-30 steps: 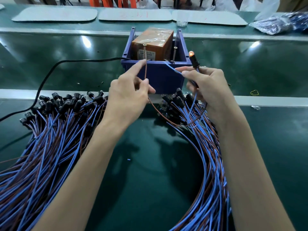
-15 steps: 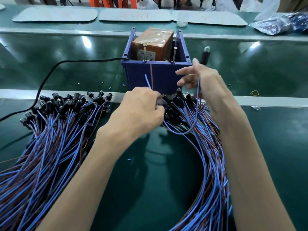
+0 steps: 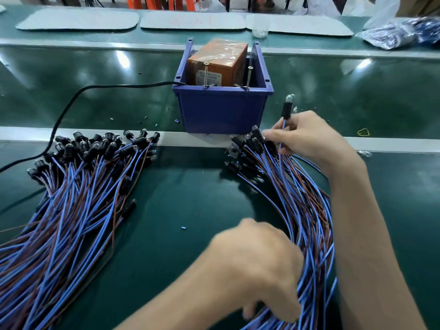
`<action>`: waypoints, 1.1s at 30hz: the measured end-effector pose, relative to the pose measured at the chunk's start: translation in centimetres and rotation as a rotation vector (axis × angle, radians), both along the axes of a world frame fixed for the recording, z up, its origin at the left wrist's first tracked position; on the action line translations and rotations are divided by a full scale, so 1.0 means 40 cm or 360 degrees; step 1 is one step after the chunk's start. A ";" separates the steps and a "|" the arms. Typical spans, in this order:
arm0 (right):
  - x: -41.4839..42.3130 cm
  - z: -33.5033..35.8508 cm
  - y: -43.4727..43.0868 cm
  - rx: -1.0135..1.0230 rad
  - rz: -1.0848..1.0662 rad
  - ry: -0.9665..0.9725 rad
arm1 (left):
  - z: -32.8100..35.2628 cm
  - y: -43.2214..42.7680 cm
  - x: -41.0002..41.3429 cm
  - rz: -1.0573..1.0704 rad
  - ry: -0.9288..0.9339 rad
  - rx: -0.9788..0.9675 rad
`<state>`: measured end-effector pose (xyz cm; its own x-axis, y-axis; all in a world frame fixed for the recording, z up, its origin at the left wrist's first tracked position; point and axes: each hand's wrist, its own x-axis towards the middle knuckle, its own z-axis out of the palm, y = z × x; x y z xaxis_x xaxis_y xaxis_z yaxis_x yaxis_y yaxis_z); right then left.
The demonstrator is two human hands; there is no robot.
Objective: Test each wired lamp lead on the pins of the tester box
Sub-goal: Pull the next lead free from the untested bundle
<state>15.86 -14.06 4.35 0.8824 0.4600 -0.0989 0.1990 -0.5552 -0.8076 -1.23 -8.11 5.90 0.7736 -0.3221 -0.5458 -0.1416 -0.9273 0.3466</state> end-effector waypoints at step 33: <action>-0.029 0.044 -0.012 -0.0585 0.0243 -0.0204 | -0.008 0.493 0.023 0.1916 -0.0508 0.0570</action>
